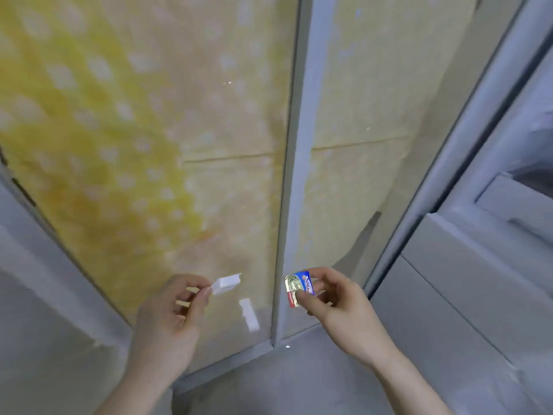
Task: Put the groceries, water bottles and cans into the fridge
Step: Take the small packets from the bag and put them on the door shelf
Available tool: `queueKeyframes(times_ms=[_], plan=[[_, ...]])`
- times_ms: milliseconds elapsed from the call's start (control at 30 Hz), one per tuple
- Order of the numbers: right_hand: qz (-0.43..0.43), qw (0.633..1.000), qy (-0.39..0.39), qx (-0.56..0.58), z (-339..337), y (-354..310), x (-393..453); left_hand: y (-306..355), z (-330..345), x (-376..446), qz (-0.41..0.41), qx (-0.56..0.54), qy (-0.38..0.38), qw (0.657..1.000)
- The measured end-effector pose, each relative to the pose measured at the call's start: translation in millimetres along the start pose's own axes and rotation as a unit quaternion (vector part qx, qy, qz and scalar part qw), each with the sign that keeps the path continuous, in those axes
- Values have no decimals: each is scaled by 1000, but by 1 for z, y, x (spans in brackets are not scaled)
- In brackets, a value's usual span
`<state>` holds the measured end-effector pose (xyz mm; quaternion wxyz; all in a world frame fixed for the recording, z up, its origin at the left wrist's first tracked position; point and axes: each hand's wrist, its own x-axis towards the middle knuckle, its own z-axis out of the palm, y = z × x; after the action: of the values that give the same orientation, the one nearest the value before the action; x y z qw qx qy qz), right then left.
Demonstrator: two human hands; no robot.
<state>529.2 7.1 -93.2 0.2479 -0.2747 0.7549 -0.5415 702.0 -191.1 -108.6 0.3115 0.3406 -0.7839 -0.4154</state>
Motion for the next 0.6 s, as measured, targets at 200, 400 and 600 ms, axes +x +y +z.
queueKeyframes(times_ms=[200, 400, 600], plan=[[6, 991, 131, 22, -126, 23, -1, 80, 126, 33, 93, -43, -104, 989], [18, 975, 221, 14, -217, 46, -12, 135, 237, 48, 132, -96, -189, 968], [51, 938, 342, 18, -286, 70, -29, 184, 332, 64, 170, -119, -291, 934]])
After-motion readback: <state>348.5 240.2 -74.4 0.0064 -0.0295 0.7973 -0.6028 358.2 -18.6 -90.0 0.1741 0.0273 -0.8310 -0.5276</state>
